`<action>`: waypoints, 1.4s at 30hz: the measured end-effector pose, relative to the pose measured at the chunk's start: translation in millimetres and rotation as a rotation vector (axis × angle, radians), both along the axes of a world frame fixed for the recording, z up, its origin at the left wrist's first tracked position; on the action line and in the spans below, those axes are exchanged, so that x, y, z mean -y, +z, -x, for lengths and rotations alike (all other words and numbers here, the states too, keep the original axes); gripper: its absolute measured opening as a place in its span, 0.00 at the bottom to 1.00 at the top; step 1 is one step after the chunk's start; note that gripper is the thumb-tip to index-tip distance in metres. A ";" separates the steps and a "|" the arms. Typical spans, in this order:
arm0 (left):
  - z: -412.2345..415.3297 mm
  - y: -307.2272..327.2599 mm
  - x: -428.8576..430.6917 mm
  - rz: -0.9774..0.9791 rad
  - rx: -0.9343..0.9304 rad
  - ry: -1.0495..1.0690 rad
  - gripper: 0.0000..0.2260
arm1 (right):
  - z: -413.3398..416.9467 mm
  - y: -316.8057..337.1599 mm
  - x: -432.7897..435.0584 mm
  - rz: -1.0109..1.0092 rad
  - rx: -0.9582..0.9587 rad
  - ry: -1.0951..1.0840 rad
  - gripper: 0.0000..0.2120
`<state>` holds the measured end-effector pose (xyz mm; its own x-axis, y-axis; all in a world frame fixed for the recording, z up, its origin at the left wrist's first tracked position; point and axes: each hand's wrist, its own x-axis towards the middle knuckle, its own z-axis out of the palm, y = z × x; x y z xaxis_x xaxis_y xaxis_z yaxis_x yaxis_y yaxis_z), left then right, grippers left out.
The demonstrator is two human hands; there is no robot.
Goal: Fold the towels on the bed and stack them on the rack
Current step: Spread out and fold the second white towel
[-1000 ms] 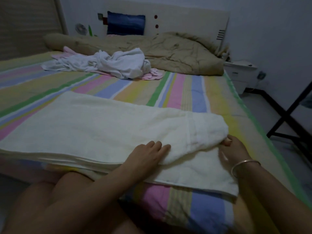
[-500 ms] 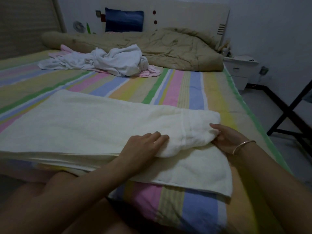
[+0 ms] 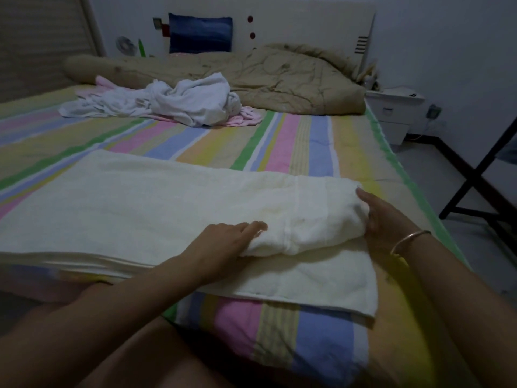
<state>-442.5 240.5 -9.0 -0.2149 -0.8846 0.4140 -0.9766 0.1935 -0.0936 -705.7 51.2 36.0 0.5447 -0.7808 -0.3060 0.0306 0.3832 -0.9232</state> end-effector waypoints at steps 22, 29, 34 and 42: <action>34.3 3.5 -29.5 -0.075 0.215 -0.245 0.15 | 48.2 -27.2 -37.2 0.280 -0.688 -0.109 0.20; 45.0 14.7 -19.3 -0.024 -0.172 -0.225 0.17 | 45.8 -37.7 -33.3 0.697 -1.059 -0.049 0.16; 55.0 -16.1 5.7 -0.240 -0.230 0.253 0.44 | 28.1 -33.1 -34.1 0.192 -0.399 -0.073 0.16; 44.5 -8.7 12.6 -0.615 -0.561 0.252 0.35 | -34.1 3.9 -52.5 0.083 0.097 -0.013 0.10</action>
<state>-487.0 227.9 -17.7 0.1100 -0.9798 -0.1671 -0.8677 -0.1767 0.4645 -671.6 103.8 39.9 0.5579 -0.8088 -0.1862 0.1259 0.3042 -0.9442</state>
